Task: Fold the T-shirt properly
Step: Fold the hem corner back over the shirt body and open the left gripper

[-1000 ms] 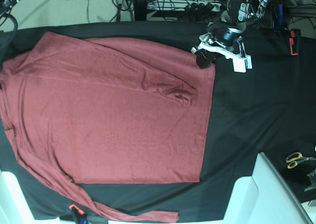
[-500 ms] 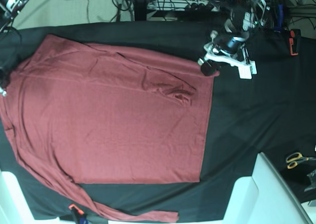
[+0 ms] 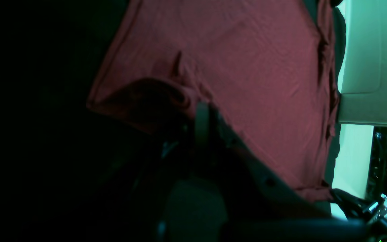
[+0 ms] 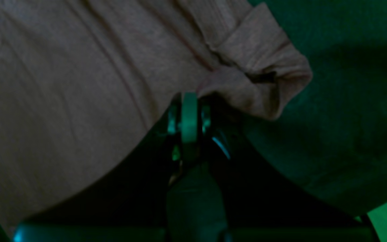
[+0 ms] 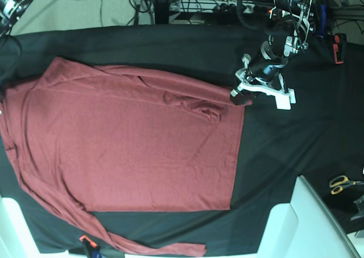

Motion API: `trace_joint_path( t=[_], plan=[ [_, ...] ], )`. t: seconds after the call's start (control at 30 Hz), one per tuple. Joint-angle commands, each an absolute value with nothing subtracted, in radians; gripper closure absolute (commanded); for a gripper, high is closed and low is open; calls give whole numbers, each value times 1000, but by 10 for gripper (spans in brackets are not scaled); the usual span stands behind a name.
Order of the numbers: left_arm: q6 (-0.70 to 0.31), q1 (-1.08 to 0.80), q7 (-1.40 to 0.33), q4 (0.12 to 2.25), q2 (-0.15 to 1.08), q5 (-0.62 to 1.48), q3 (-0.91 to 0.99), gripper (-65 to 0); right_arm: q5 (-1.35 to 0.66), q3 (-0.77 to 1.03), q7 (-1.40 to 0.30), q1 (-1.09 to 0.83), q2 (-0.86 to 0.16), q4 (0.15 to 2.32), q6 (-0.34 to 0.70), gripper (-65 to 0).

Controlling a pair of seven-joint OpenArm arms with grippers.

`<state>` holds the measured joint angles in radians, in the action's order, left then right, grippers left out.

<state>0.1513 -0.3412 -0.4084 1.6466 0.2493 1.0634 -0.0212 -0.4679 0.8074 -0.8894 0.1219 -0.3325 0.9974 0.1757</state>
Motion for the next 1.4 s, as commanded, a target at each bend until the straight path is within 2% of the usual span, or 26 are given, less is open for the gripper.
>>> trace_joint_path(
  t=[0.0,0.5,0.63,1.07,1.37],
  plan=[
    [153,-334,-397,1659,254,1073,-18,0,-483,811,-875,142,-367,1001,182,0],
    [163,-338,-401,1639,249,1076,101,0,-483,820,-874,200,-380,906,180,0],
    [163,-338,-401,1627,249,1076,94,0,-484,817,-874,211,-380,878,147,0],
    [163,-321,-401,1600,236,1078,90,0,-483,808,-875,246,-380,877,142,0],
    [165,-222,-499,1596,208,1075,99,0,-483,736,-872,286,-380,874,140,0]
  ],
)
